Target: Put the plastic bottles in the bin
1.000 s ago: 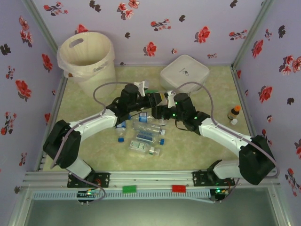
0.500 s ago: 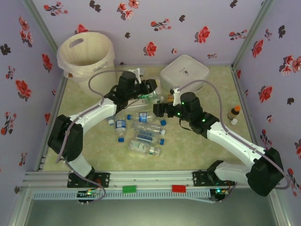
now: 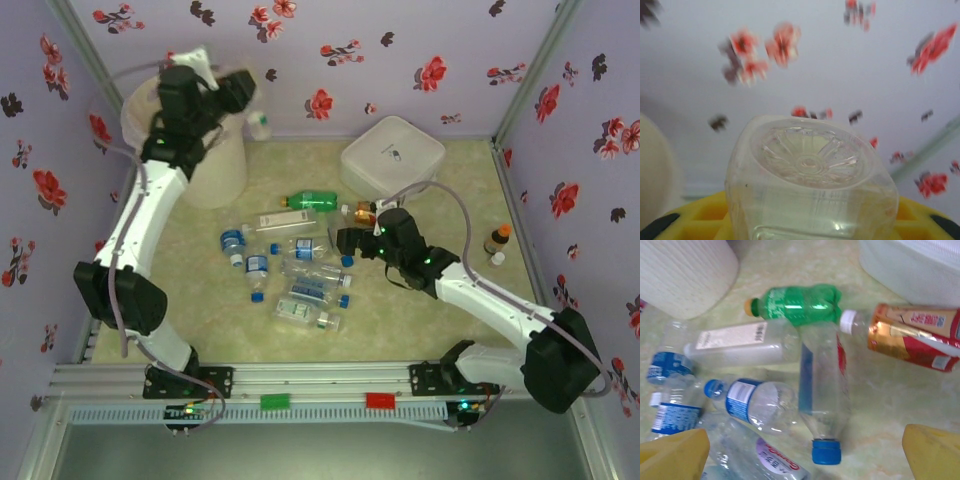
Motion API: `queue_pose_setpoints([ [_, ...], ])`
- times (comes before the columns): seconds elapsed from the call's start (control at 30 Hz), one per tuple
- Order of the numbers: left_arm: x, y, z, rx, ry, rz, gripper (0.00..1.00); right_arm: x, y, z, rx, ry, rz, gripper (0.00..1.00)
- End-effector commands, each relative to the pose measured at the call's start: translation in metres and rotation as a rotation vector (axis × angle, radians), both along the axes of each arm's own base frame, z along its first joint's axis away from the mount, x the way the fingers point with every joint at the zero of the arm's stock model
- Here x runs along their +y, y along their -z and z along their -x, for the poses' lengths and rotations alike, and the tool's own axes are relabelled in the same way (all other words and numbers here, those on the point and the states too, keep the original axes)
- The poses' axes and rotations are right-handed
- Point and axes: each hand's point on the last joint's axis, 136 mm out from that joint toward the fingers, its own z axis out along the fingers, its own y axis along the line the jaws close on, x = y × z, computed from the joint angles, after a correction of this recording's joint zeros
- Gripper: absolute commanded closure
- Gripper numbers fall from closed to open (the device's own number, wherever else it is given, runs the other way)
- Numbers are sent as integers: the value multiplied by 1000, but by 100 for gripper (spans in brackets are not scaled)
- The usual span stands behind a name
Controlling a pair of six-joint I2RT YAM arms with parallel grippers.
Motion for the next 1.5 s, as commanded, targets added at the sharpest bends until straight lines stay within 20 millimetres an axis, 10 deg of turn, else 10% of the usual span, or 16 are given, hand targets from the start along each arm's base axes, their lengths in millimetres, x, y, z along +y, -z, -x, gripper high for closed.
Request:
queue_pose_setpoints([
  [0.0, 46, -34, -5, -83, -136, -79, 76, -6, 10, -6, 24, 60, 20, 0],
  [0.27, 135, -38, -39, -128, -443, -220, 77, -6, 20, -8, 78, 44, 93, 0],
  [0.67, 159, 57, -99, 132, -471, -355, 71, -23, 28, -8, 110, 91, 141, 0],
  [0.77, 161, 75, -105, 178, -469, -361, 62, -29, 29, -9, 107, 85, 173, 0],
  [0.87, 160, 85, -107, 208, -464, -361, 28, -37, 31, -15, 96, 80, 224, 1],
  [0.97, 160, 81, -104, 215, -465, -355, 0, -46, 34, -24, 99, 78, 265, 0],
  [1.23, 143, 26, -70, 135, -388, -287, 0, -56, 33, -49, 85, 16, 392, 0],
  [1.47, 86, -6, -12, 31, -179, -119, 0, -49, 26, -67, 71, -104, 452, 1],
])
